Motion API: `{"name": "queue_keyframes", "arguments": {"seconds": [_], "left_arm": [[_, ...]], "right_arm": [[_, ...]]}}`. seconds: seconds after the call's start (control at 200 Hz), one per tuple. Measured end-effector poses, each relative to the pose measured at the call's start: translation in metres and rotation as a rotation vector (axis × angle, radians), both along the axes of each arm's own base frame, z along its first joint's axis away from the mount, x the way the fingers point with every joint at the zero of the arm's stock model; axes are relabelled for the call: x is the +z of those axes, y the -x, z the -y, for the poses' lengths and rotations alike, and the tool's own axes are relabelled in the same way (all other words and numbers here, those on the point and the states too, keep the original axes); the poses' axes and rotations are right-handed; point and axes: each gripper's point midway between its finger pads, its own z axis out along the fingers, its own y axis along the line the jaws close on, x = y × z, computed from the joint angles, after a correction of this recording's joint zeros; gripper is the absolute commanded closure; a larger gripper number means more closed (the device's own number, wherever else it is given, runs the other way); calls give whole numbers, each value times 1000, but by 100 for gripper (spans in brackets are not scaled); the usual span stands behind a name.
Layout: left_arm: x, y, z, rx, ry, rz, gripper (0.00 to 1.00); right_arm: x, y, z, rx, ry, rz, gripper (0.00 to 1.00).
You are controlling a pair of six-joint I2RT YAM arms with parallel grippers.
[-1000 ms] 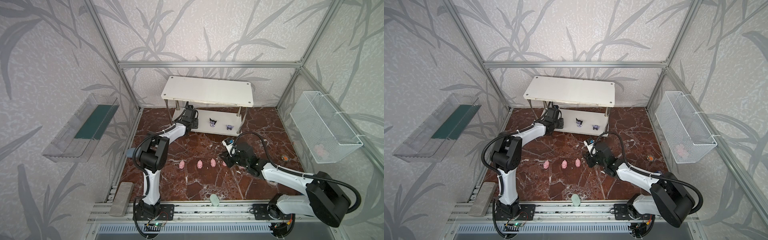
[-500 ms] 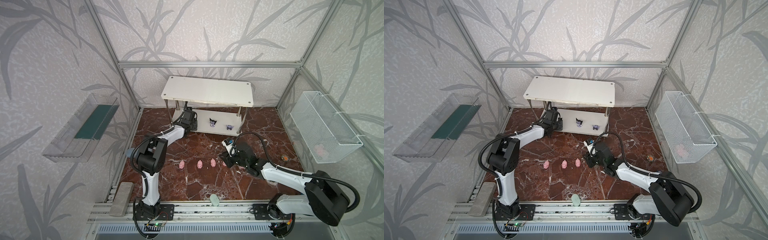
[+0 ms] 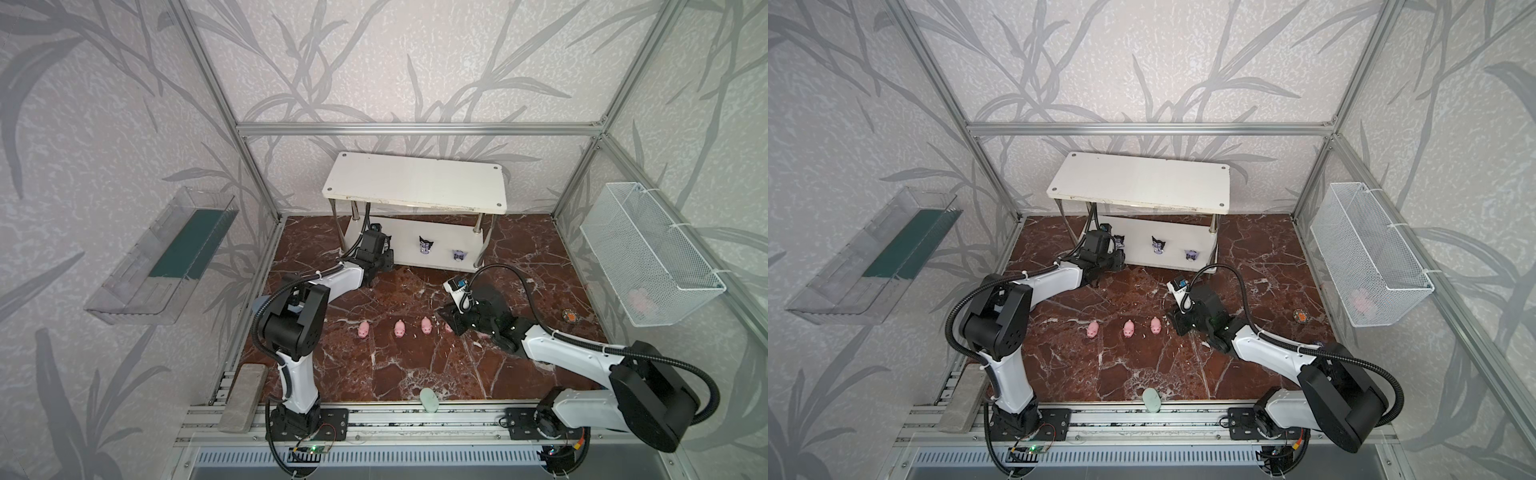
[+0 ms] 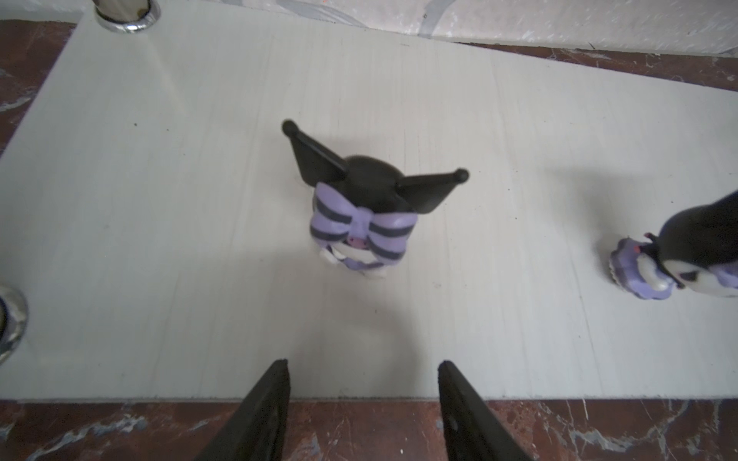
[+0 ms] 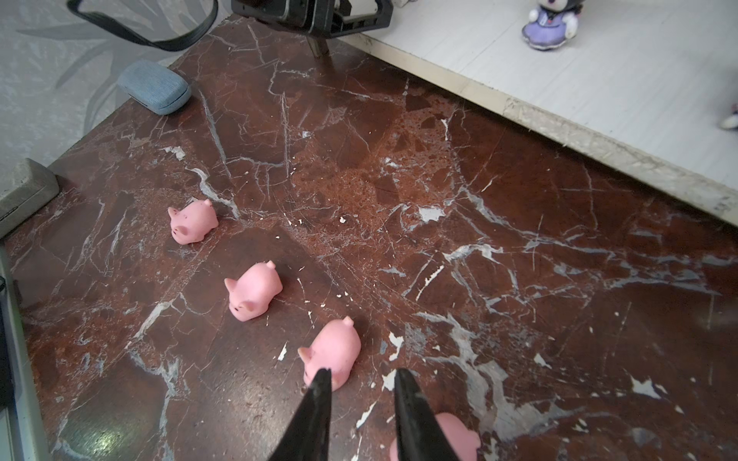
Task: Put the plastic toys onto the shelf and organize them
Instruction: 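Raise and draw the open left gripper back from the shelf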
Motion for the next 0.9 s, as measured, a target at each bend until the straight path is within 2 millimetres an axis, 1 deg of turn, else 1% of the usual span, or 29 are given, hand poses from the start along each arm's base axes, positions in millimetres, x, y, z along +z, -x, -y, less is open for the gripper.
{"name": "queue_keyframes", "arguments": {"seconds": [0.345, 0.43, 0.505, 0.66, 0.785, 0.9], "left_arm": [[12, 30, -2, -13, 39, 15, 38], [12, 38, -2, -16, 43, 13, 38], [12, 48, 1, -28, 43, 13, 38], [16, 75, 3, -49, 34, 21, 37], [27, 101, -7, -35, 32, 47, 37], [47, 123, -30, 24, 24, 105, 37]], "right_arm": [[-2, -1, -1, 0, 2, -2, 71], [-2, -1, -1, 0, 1, -2, 71], [-2, -1, -1, 0, 1, -1, 71], [-2, -1, -1, -1, 1, -1, 71], [-1, -5, 2, -16, -8, -3, 71], [0, -10, 8, -43, -20, -9, 71]]}}
